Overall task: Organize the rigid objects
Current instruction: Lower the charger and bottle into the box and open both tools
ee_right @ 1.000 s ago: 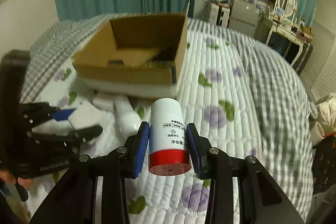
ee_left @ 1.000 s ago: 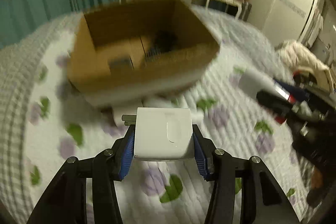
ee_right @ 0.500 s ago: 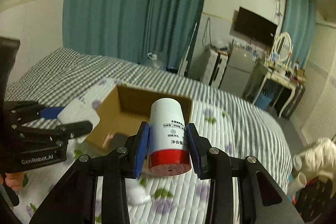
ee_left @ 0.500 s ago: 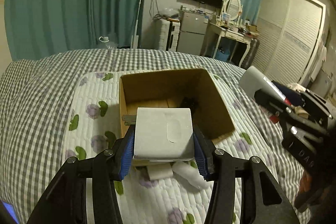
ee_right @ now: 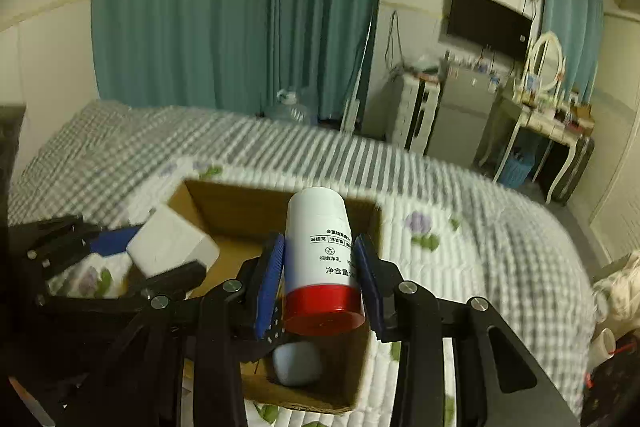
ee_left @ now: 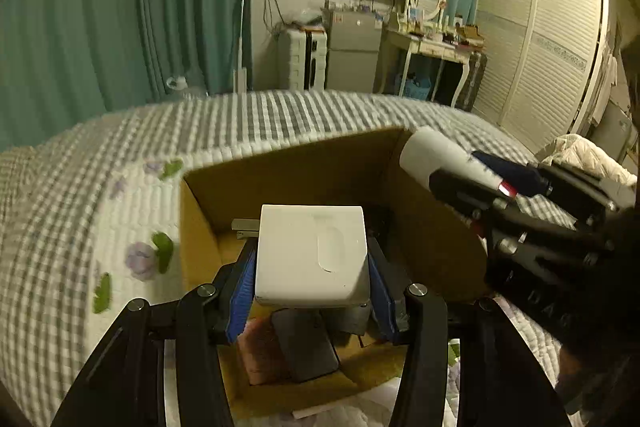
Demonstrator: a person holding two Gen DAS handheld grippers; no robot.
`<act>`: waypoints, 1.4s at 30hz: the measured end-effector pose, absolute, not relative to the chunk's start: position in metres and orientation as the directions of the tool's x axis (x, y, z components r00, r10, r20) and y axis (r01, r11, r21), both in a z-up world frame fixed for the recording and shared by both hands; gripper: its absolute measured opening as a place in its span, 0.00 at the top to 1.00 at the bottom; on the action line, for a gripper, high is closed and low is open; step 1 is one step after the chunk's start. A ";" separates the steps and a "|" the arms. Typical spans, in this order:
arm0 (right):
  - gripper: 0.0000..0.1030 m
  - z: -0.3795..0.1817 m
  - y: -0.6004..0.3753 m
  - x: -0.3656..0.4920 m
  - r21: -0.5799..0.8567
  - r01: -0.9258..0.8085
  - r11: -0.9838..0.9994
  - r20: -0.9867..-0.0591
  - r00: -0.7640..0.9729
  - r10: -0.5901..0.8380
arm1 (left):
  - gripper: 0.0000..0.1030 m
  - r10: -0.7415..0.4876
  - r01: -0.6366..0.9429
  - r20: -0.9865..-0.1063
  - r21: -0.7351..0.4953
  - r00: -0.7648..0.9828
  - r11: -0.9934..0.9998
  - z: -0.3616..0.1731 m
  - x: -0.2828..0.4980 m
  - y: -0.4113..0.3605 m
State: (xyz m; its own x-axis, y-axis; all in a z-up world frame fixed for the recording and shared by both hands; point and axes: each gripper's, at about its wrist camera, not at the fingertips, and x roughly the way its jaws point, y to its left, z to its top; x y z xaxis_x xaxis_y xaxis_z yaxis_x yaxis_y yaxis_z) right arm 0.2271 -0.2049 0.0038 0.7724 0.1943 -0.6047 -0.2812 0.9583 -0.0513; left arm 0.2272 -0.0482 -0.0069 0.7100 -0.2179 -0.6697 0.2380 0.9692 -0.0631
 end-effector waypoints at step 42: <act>0.34 0.025 -0.226 0.182 -0.055 -0.235 0.970 -0.593 0.789 0.158 | 0.29 -0.116 0.170 -0.649 0.020 0.752 0.985 0.040 0.174 -0.004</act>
